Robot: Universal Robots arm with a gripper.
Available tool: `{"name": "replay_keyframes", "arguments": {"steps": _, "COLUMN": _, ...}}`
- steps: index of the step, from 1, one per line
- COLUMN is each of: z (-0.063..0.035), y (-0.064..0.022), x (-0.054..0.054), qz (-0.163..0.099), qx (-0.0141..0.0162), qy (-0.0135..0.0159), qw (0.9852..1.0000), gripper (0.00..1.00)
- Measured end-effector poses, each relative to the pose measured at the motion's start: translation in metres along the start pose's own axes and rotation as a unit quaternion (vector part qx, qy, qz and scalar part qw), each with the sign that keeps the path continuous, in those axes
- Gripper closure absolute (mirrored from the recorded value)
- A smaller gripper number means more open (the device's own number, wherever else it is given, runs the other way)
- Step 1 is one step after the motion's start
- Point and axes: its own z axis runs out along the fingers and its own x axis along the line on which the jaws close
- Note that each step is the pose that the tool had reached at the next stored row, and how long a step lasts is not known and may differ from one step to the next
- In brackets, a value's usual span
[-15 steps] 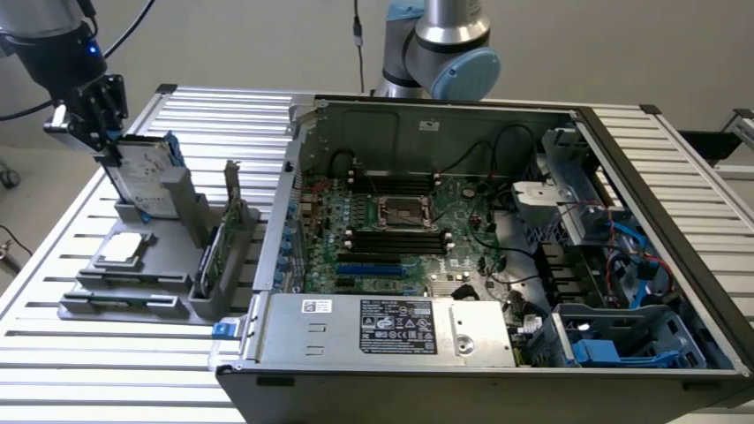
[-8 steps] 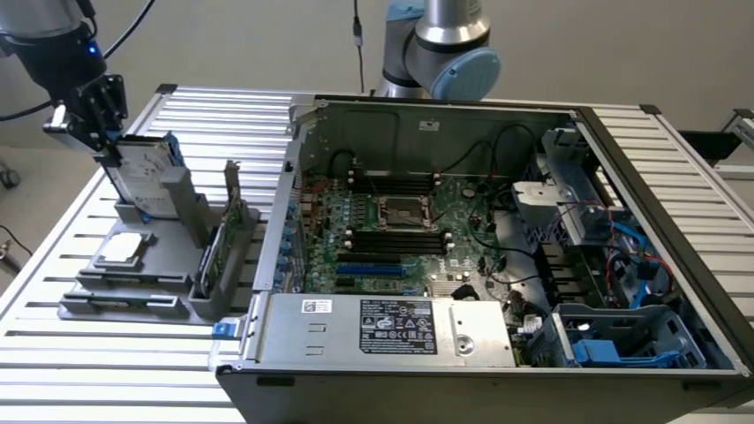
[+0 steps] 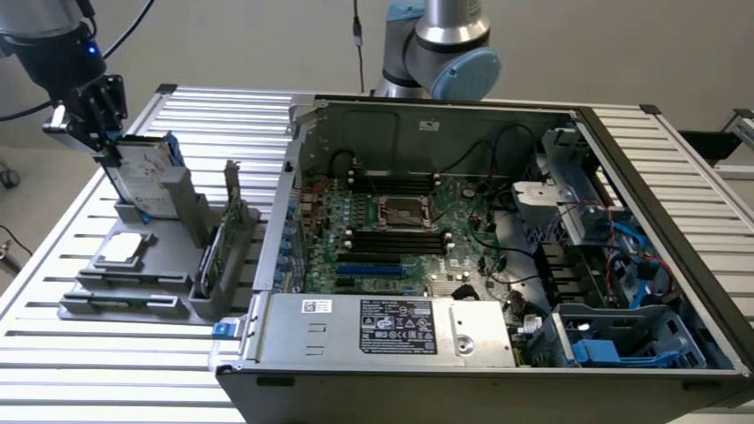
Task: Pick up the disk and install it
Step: 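Pick up the disk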
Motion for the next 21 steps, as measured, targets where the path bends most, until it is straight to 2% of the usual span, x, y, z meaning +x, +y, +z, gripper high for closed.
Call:
{"name": "replay_keyframes", "arguments": {"steps": 10, "z": -0.0003, "y": 0.0003, "x": 0.0004, "qz": 0.0, "qx": 0.0006, "qy": 0.0, "qw": 1.0, "gripper": 0.67}}
{"name": "replay_keyframes", "arguments": {"steps": 21, "z": -0.0057, "y": 0.0003, "x": 0.0005, "qz": 0.0, "qx": 0.0005, "qy": 0.0, "qw": 1.0, "gripper": 0.67}}
